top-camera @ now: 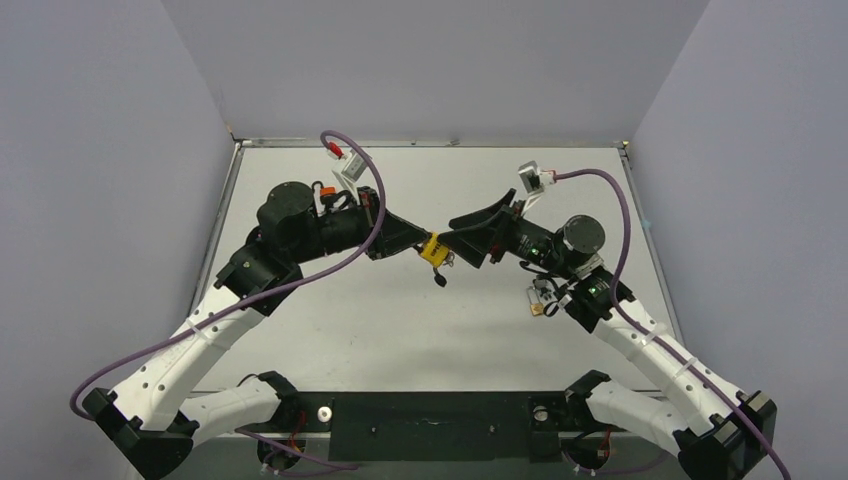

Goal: Lock with the key
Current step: Lock the lock.

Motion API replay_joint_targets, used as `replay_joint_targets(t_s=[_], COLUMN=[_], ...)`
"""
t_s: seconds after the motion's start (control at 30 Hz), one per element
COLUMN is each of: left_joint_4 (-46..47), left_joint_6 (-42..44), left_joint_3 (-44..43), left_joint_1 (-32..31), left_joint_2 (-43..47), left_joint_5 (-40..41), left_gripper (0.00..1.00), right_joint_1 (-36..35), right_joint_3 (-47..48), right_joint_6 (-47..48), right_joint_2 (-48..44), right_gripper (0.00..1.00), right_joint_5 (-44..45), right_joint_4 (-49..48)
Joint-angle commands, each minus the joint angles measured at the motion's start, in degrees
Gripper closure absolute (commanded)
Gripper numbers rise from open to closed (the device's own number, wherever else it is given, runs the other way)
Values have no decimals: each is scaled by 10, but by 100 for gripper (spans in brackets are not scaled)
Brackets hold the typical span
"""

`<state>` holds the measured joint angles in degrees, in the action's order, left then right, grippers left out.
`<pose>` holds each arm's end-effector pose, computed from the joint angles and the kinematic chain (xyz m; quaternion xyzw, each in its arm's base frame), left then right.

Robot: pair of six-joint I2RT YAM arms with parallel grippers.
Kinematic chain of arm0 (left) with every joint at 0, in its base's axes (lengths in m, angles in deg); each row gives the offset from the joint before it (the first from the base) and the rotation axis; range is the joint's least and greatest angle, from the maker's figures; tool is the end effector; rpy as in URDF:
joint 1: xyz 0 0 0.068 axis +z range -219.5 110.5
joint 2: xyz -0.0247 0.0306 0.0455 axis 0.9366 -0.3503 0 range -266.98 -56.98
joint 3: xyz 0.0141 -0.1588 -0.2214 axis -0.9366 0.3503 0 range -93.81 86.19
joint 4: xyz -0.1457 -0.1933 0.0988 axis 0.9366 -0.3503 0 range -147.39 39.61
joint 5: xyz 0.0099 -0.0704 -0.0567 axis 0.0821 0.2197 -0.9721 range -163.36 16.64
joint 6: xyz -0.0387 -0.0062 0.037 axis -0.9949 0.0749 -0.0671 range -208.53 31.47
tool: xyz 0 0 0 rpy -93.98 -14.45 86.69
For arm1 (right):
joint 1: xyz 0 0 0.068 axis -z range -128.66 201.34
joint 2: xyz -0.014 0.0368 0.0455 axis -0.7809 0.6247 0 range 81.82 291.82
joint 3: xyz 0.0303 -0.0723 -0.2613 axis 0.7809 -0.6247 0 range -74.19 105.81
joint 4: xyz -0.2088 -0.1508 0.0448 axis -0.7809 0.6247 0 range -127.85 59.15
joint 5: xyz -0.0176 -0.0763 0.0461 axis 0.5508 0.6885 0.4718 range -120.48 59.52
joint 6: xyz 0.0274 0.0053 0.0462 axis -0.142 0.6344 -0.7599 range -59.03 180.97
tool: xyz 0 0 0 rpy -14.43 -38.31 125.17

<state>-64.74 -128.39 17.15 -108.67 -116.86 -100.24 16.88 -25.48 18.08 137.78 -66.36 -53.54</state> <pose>0.1643 -0.1548 0.4305 0.1524 0.7191 -0.5497 0.3968 0.1733 0.1443 0.3758 -0.1869 0.6370 0.6072 0.4366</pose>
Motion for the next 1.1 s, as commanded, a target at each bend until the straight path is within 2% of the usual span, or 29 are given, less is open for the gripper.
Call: replay_joint_targets(t_s=[0.0, 0.27, 0.37, 0.63, 0.87, 0.97, 1.07], left_joint_4=[58, 87, 91, 116, 116, 108, 103], left_joint_6=[-22, -59, -66, -95, -96, -93, -91], left_joint_3=[-37, -42, -41, -35, -30, -28, -26], left_joint_1=[16, 43, 57, 77, 79, 81, 82], left_joint_2=[12, 6, 6, 5, 10, 14, 16], left_joint_5=[-66, -122, -137, -164, -172, -173, -174], left_gripper=[100, 100, 100, 100, 100, 100, 100], right_joint_1=[33, 31, 24, -25, -32, -32, -33], right_joint_3=[-32, -38, -34, -17, -6, -2, 0], right_joint_6=[-43, -43, -28, 38, 47, 45, 45], right_joint_2=[-29, -45, -56, -64, -55, -50, -47], right_gripper=[32, 44, 48, 49, 55, 60, 73], right_joint_5=[-34, -81, -88, -69, -58, -58, -52], right_joint_4=[-110, -113, -87, -4, 3, 1, 1])
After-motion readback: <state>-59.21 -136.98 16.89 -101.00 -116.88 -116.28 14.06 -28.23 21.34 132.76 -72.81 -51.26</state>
